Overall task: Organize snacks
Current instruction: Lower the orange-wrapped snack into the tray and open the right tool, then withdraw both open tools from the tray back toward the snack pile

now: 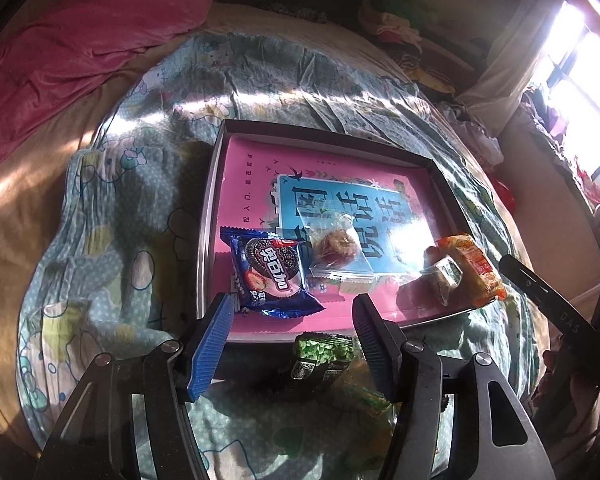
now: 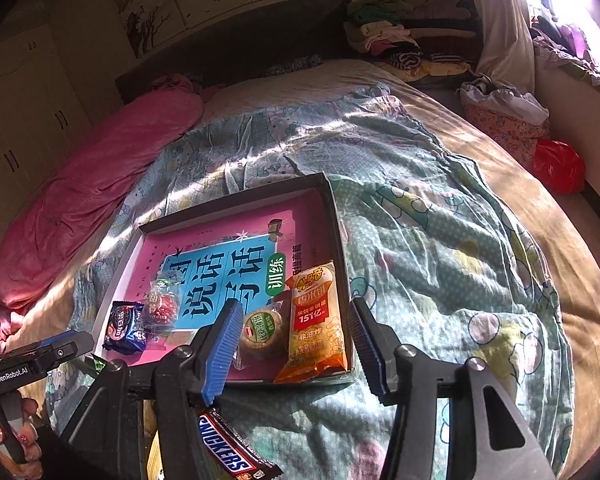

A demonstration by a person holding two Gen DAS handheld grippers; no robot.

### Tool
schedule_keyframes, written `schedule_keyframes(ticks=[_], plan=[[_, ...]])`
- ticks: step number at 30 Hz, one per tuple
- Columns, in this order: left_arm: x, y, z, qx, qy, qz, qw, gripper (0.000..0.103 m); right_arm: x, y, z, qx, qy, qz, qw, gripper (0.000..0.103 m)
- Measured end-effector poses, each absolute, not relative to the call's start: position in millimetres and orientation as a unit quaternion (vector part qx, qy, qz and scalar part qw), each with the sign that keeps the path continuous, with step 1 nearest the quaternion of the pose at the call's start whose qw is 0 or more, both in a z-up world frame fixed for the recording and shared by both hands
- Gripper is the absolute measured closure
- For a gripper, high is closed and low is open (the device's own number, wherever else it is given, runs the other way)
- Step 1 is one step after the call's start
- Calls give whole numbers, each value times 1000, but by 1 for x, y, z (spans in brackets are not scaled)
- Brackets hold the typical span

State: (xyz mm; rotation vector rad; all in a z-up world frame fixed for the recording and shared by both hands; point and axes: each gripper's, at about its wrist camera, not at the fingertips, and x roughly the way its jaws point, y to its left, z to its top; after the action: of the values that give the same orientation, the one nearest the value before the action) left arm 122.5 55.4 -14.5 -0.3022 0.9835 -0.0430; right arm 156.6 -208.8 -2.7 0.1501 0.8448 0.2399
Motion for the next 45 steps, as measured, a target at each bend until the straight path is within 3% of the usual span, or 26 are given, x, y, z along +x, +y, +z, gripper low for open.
schedule_keyframes(ticks=[13, 45], plan=[[117, 51, -1, -146, 462, -27, 874, 29, 146, -204, 18, 67, 390, 125, 910, 41], [96, 46, 12, -156, 456, -47, 875, 26, 105, -178, 36, 48, 384, 170, 906, 38]])
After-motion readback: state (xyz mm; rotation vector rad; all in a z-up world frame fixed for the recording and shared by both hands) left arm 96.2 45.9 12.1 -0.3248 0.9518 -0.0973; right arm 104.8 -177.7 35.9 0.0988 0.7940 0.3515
